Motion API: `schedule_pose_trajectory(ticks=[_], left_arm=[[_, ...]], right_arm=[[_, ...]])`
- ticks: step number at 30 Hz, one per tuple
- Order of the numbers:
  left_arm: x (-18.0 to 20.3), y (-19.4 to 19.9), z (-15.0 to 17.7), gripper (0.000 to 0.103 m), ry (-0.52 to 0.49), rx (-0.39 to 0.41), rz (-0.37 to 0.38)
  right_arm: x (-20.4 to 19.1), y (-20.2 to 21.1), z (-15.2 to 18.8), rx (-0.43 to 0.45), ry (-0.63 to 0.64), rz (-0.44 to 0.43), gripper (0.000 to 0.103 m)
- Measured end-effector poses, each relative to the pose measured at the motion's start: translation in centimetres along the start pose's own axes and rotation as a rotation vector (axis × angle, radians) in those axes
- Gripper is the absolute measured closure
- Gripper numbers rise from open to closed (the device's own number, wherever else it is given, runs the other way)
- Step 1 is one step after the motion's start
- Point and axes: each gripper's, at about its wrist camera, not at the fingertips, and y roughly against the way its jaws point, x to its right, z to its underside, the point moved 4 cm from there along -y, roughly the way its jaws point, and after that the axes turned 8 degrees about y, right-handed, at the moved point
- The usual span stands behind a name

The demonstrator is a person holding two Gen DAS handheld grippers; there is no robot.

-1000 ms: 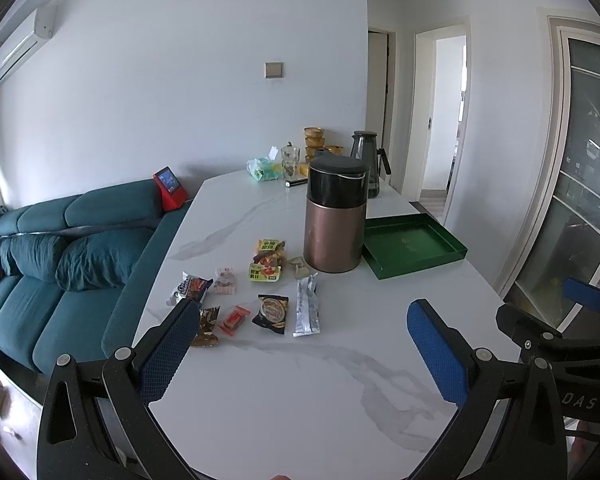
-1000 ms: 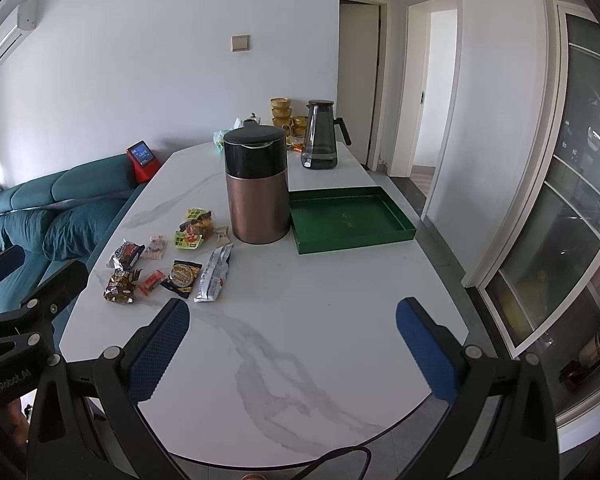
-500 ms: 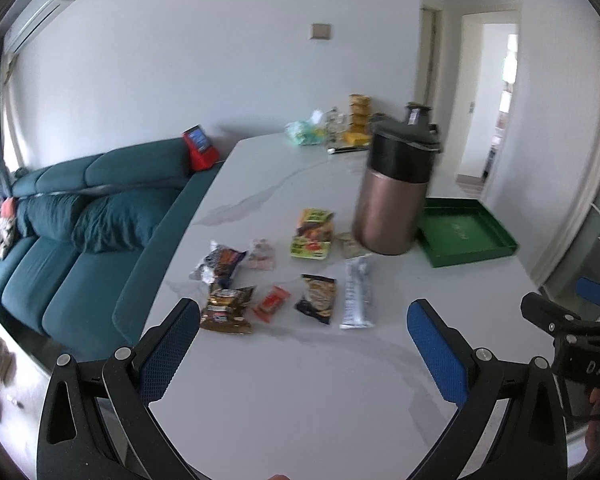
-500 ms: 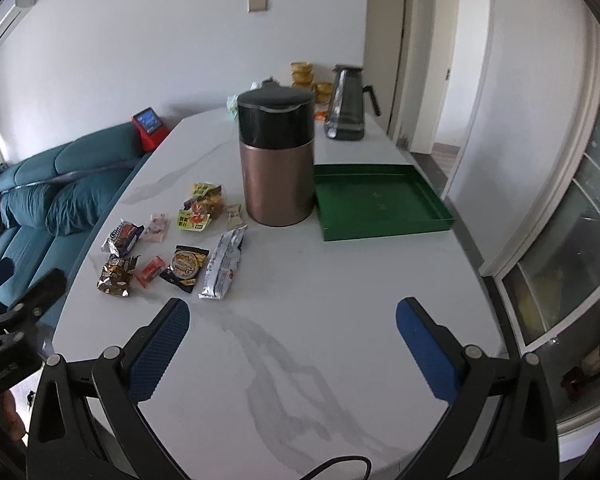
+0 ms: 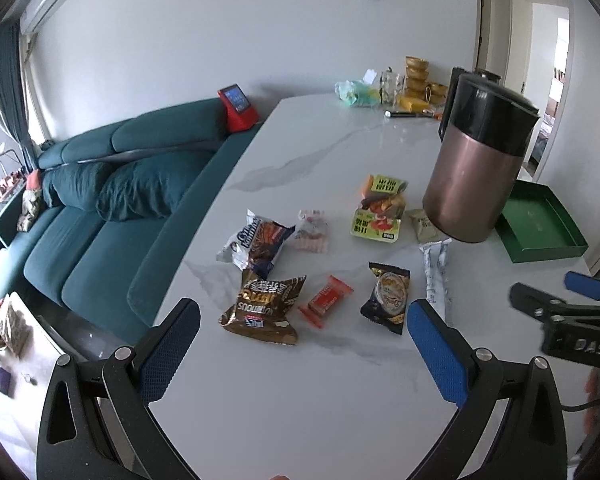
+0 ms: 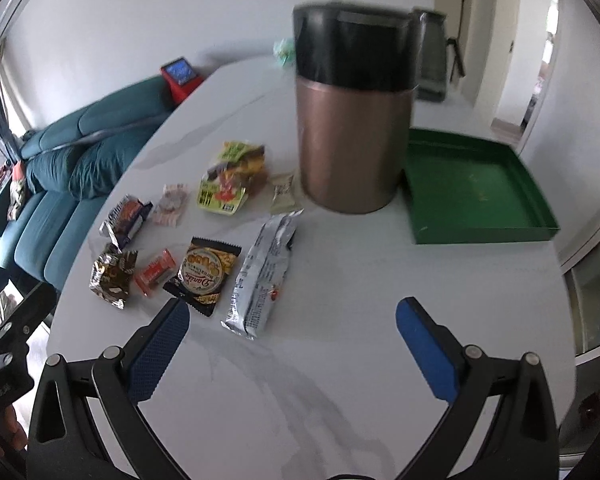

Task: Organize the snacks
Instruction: 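Grasp the brown biscuit bag with the left gripper while the right grasps the Danisa cookie packet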

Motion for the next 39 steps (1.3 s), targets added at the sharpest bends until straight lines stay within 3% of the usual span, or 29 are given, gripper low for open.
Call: schedule_pose_trajectory(ticks=[9, 14, 18, 28, 34, 36, 38, 39], left_arm=[[-2.6, -5.4, -0.7, 0.001, 0.013, -0.071, 0.0], [-4.5, -8.3, -0.8, 0.001, -0.027, -0.096, 0.001], [-6.2, -10.9, -0.2, 0.001, -0.021, -0.156, 0.019], [-7.4, -14.4, 0.5, 0.001, -0.058, -0.242, 0.052], [-7.4, -15.4, 0.6, 0.001, -0.057, -0.275, 0.067], [-7.5, -15.8, 0.6, 0.001, -0.064, -0.283, 0.066], [-7.5, -16.1, 0.8, 0.001, -0.068, -0.291, 0.068], [-7.6, -16.1, 0.8, 0.001, -0.069, -0.295, 0.068]], right_arm=[[-3.5, -4.3, -1.9, -0.03, -0.01, -0.065, 0.0], [-5.9, -6.4, -3.3, -0.046, -0.022, -0.096, 0.0], [-7.5, -8.2, -3.9, -0.089, -0.037, -0.11, 0.0], [-9.4, -12.0, -3.7, -0.168, -0.022, -0.072, 0.0], [-9.8, -13.6, -3.5, -0.207, -0.02, -0.058, 0.015], [-10.0, -14.1, -3.5, -0.222, -0.02, -0.056, 0.034], [-10.0, -14.5, -3.6, -0.234, -0.016, -0.046, 0.043], [-10.0, -14.7, -3.6, -0.24, -0.015, -0.045, 0.054]])
